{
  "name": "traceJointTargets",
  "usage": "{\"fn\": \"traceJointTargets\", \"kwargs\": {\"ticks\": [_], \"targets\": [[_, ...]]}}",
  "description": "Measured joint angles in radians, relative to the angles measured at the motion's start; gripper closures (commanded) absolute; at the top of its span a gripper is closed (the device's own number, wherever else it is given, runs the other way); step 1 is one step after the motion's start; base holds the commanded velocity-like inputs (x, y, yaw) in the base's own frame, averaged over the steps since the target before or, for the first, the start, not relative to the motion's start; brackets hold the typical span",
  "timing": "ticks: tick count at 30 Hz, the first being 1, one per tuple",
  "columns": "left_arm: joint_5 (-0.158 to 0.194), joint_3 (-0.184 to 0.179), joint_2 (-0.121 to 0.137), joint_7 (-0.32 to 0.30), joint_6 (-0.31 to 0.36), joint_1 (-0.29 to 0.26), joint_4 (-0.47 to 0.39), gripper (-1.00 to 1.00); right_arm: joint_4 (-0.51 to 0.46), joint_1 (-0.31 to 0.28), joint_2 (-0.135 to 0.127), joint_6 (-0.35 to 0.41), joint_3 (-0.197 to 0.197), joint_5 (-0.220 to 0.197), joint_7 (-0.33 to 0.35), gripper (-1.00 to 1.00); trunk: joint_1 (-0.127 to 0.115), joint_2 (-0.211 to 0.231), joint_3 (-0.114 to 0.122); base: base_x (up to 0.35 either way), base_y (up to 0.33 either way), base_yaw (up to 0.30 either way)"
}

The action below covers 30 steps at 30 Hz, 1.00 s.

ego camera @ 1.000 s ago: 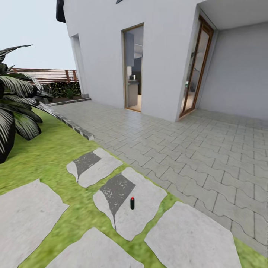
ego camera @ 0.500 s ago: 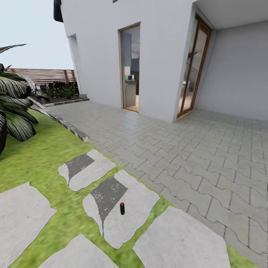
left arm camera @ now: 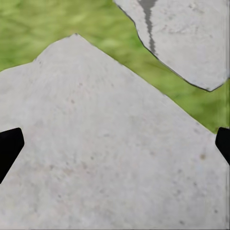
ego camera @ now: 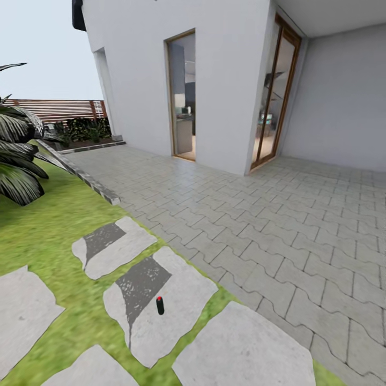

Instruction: In the garden, pick up the pesticide atomizer on the floor and spray pesticide onto both trees until each tree trunk is fully covered.

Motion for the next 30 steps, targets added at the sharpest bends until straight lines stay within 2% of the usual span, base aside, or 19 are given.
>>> {"fn": "traceJointTargets", "kwargs": {"ticks": [14, 30], "targets": [[0.000, 0.000, 0.000, 0.000, 0.000, 0.000, -0.001, -1.00, 0.000, 0.000, 0.001, 0.000, 0.000, 0.000, -0.003, -1.00, 0.000, 0.000, 0.000, 0.082, -0.271, 0.032], [0.000, 0.000, 0.000, 0.000, 0.000, 0.000, -0.001, -1.00, 0.000, 0.000, 0.001, 0.000, 0.000, 0.000, -0.003, -1.00, 0.000, 0.000, 0.000, 0.081, -0.271, 0.220]]}}
